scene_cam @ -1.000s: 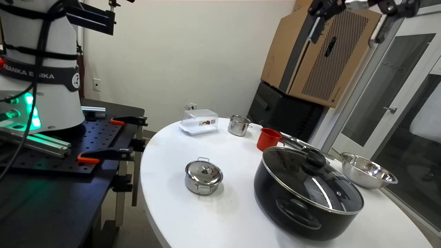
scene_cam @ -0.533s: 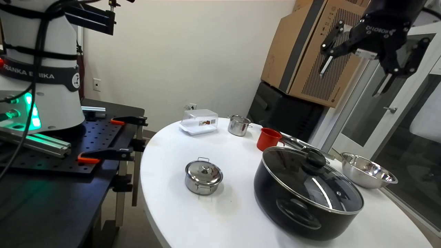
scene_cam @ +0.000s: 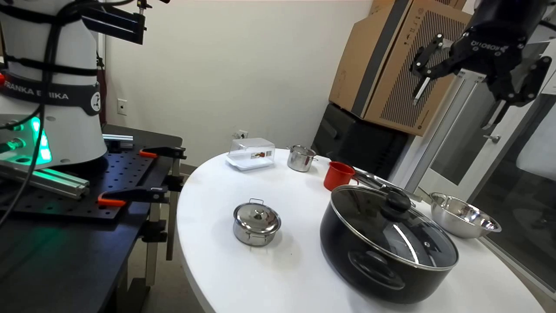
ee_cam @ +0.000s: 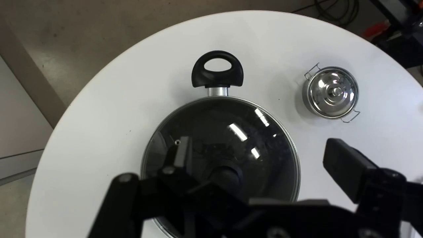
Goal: Uncover the pot and put the lid on the table
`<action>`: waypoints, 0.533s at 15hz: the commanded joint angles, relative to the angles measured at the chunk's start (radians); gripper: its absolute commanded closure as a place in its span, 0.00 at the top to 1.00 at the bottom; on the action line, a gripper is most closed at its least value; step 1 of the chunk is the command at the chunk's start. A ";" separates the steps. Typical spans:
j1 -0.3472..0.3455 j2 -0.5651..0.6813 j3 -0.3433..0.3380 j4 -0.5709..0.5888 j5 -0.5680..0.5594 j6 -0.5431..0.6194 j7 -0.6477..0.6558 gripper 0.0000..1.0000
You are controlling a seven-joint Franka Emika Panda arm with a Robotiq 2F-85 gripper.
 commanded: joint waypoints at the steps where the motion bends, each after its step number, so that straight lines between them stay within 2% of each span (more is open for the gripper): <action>1: -0.041 -0.028 0.048 -0.063 0.041 0.071 -0.069 1.00; 5: -0.061 -0.049 0.064 -0.185 0.071 0.192 -0.104 1.00; 8: -0.059 -0.043 0.062 -0.273 0.067 0.296 -0.084 1.00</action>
